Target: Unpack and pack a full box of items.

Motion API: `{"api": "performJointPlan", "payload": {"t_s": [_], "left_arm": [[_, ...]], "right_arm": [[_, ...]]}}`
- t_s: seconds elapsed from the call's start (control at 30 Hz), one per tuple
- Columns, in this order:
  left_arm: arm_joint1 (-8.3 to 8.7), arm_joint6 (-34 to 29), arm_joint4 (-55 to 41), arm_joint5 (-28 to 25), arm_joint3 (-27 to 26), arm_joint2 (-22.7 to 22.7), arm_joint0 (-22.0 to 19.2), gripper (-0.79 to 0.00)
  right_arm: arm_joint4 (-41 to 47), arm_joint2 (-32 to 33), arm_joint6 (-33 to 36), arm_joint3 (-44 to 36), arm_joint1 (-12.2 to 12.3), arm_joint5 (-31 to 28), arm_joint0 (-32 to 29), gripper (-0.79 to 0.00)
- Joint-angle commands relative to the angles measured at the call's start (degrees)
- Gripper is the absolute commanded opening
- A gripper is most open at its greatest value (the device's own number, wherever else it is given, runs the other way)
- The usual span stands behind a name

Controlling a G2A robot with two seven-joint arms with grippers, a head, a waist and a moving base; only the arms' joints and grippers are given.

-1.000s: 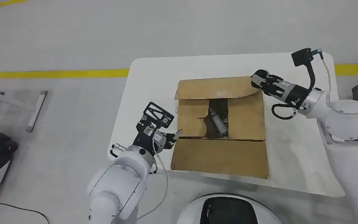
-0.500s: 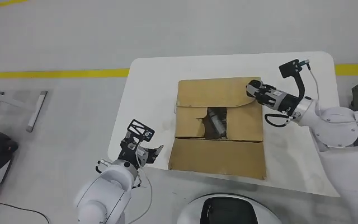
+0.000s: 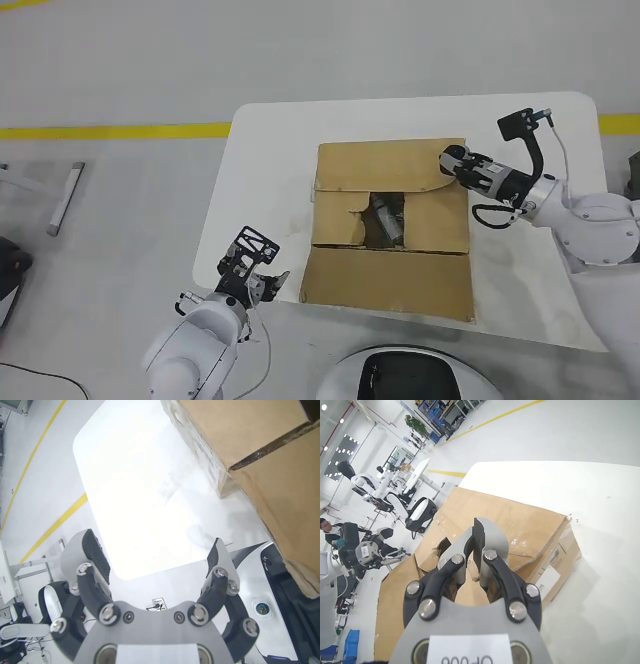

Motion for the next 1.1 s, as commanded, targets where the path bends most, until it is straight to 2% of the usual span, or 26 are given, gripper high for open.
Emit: {"api": "performJointPlan", "payload": {"t_s": [0.0,0.23,0.47,0.77,1.07], "left_arm": [[0.10,0.62,-0.12,-0.33,0.64,0.76,-0.17,0.000],[0.52,4.23,1.51,-3.28,1.81,4.12,-1.33,0.000],[0.72,5.44,0.95,-2.15,1.37,5.33,-2.44,0.000],[0.49,5.96,-3.31,4.16,0.22,6.59,-6.47,0.000],[-0.03,6.50,-1.04,11.81,4.28,10.62,-13.04,0.000]], "right_arm": [[0.23,-0.14,-0.15,-0.08,0.05,0.30,-0.18,-0.785],[1.29,-0.42,-0.77,-1.09,0.24,1.41,-0.76,-0.785],[1.31,-0.92,-1.16,-1.42,0.43,2.02,-0.96,-0.785],[1.92,-1.16,-1.32,-1.36,0.70,2.54,-0.78,-0.785],[1.26,3.10,-5.36,-2.87,1.20,5.14,0.48,-0.785]]}}
